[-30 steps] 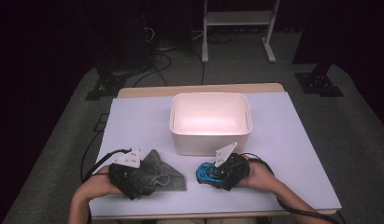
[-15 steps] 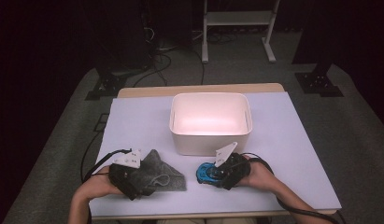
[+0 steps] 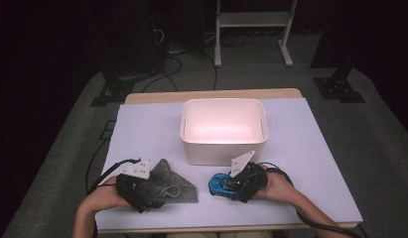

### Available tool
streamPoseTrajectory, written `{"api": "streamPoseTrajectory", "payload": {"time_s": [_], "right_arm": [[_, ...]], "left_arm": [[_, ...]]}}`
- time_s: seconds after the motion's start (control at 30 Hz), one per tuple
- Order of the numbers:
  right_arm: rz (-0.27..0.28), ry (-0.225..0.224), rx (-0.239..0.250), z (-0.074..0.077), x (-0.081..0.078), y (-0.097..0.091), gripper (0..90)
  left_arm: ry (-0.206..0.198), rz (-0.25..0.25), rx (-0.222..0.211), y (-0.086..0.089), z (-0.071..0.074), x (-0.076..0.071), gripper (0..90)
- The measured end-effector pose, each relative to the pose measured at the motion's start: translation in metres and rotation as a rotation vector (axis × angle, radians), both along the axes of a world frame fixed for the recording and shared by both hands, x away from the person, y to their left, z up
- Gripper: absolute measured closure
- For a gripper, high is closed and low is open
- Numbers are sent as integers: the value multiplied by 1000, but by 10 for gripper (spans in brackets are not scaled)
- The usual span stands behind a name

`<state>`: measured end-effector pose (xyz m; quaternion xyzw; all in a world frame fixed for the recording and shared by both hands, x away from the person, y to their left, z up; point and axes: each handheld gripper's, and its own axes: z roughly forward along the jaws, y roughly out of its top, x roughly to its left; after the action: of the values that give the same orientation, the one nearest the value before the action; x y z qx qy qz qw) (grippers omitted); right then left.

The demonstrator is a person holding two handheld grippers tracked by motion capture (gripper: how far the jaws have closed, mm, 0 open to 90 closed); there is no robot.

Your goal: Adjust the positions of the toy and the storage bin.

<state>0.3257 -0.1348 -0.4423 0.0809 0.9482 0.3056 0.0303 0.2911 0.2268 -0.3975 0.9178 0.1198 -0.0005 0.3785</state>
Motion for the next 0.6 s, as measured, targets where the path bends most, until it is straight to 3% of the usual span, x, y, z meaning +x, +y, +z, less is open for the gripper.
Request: {"api": "streamPoseTrajectory", "payload": {"time_s": [0.6], "right_arm": [[-23,-3,14,-7,-2,-15,204]], "left_arm": [[8,0,3,-1,-2,0,84]]}}
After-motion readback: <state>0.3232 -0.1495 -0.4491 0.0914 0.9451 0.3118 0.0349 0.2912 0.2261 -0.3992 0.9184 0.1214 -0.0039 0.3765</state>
